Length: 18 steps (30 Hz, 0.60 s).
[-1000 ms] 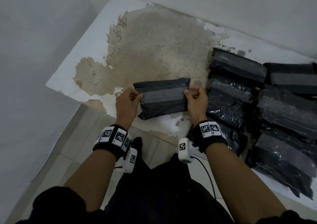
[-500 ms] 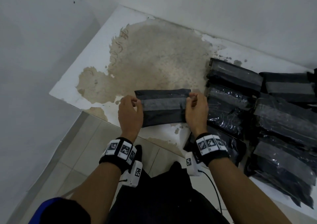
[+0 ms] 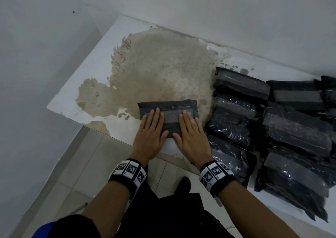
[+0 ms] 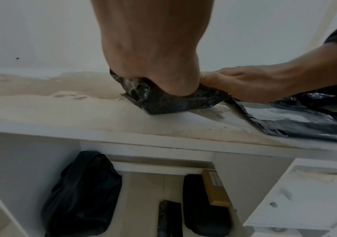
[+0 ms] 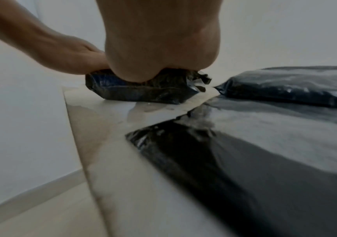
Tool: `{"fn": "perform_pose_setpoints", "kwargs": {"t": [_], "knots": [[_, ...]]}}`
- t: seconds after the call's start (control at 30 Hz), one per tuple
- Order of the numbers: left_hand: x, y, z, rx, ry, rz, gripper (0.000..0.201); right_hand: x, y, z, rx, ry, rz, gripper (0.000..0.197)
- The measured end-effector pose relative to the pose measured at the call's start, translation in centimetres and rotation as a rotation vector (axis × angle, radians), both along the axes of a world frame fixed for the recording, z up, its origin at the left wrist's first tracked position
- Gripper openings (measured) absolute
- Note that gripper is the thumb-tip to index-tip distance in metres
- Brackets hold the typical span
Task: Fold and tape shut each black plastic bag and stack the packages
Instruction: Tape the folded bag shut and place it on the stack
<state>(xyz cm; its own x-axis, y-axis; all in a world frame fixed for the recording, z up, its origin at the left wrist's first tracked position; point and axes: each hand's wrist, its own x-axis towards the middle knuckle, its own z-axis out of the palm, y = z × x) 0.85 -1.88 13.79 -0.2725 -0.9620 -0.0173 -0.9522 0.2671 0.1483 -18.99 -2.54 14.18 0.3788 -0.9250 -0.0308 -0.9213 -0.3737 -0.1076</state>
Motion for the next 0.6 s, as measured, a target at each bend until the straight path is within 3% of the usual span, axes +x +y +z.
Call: {"fn": "perform_pose_setpoints", "kwargs": {"t": [0.37,0.47,0.6], "knots": [[-1.2,1.1,0.2,0.041,0.114,0.302,0.077,1.0,1.3,-0.4,0.028,-0.251,-0.202,0.074],[-1.9,1.2,0.0,0.056,0.261,0.384,0.075,1.3,1.3,-0.4,0.044,-0.357,-0.232,0.073],[-2.2,1.1,0.3,0.1,0.566,0.533,0.068,1.4,0.3,0.6,0.241,-0.667,-0.408,0.068]]}}
